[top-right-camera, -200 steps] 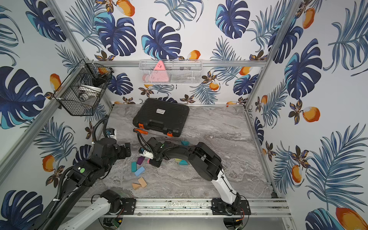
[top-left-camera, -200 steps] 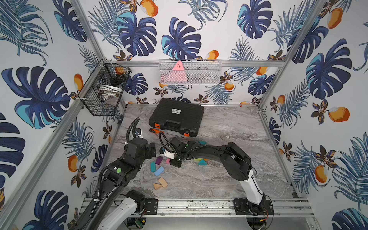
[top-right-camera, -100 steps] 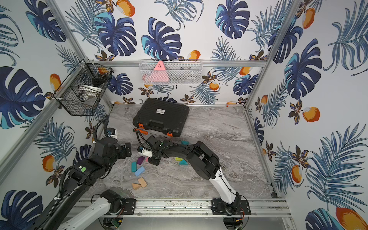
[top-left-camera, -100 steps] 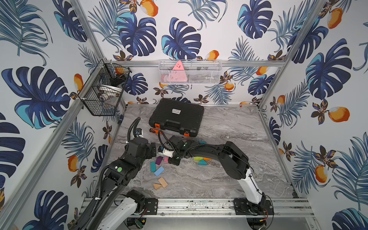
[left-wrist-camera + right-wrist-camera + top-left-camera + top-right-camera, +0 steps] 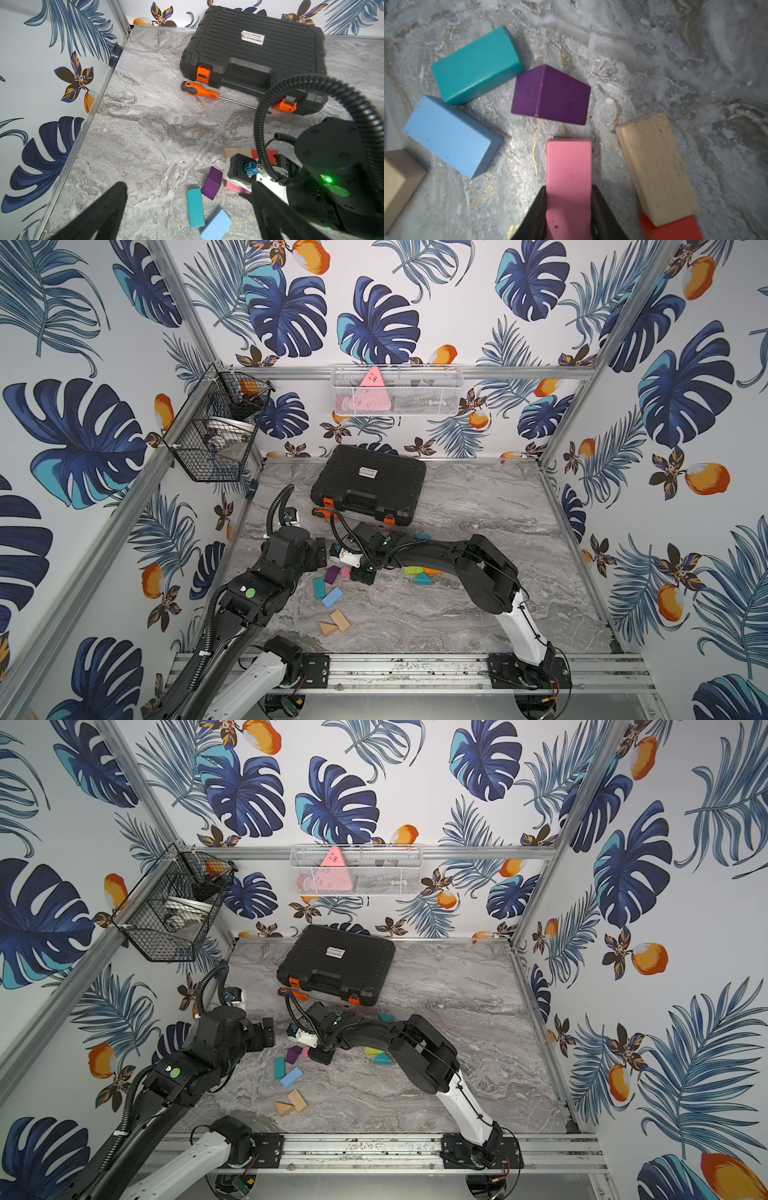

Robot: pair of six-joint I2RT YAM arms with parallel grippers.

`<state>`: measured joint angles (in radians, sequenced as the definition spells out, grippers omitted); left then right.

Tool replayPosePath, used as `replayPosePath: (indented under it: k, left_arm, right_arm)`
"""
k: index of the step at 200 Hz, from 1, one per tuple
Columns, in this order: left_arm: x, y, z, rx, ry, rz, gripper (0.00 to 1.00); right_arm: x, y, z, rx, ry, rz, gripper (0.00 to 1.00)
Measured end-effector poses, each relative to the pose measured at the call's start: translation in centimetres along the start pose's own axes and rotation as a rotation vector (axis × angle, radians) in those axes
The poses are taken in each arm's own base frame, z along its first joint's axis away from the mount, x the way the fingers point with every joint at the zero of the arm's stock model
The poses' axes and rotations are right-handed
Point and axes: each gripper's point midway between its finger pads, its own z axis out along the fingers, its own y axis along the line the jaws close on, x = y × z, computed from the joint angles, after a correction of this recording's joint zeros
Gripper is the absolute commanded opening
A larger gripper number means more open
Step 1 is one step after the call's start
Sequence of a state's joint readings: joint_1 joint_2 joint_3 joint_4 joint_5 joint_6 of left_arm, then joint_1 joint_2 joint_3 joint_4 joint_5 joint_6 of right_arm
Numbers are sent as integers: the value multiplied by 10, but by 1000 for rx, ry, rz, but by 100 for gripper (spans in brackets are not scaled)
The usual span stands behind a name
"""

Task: Assemble a piece of candy with building blocks
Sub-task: Place the building block at the center of the board.

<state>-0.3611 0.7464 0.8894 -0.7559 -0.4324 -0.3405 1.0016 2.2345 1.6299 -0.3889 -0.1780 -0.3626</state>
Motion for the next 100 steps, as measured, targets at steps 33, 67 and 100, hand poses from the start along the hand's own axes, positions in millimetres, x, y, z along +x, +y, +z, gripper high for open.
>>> replayPosePath:
  k: [33, 67, 100]
  left_arm:
    - [1, -2, 1, 6, 6, 2, 97]
    - [2, -3, 3, 7, 14, 5, 97]
    - [2, -3, 3, 7, 14, 5, 97]
  right_arm:
    - [1, 1, -2, -3, -3, 4, 41]
    - [2, 2, -3, -3, -1, 7, 42]
    - [4, 2, -7, 0, 4, 10, 44]
